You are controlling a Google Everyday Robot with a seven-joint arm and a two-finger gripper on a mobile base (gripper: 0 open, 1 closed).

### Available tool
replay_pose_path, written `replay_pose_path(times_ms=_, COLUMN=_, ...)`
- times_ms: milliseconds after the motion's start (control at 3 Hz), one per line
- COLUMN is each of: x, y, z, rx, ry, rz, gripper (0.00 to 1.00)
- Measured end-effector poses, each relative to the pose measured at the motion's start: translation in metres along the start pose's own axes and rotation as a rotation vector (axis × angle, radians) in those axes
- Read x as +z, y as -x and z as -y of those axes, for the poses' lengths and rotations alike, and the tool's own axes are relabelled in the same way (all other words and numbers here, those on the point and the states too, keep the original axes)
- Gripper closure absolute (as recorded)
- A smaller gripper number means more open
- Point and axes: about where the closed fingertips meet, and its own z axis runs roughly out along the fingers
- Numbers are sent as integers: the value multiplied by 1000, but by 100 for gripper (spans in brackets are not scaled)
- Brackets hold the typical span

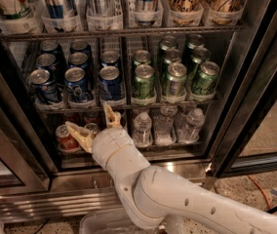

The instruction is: Pick pepsi can from middle shelf of fridge

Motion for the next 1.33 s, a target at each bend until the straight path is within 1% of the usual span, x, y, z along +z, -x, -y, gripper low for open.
replay_pose_path(times_ms=667, x=21, y=0, z=10, rx=-15, ry=5, rz=-2, gripper=33)
replay_pose_path(times_ms=1333, x=44, y=5, z=23, rx=-41, ry=23, rz=-6, gripper=33)
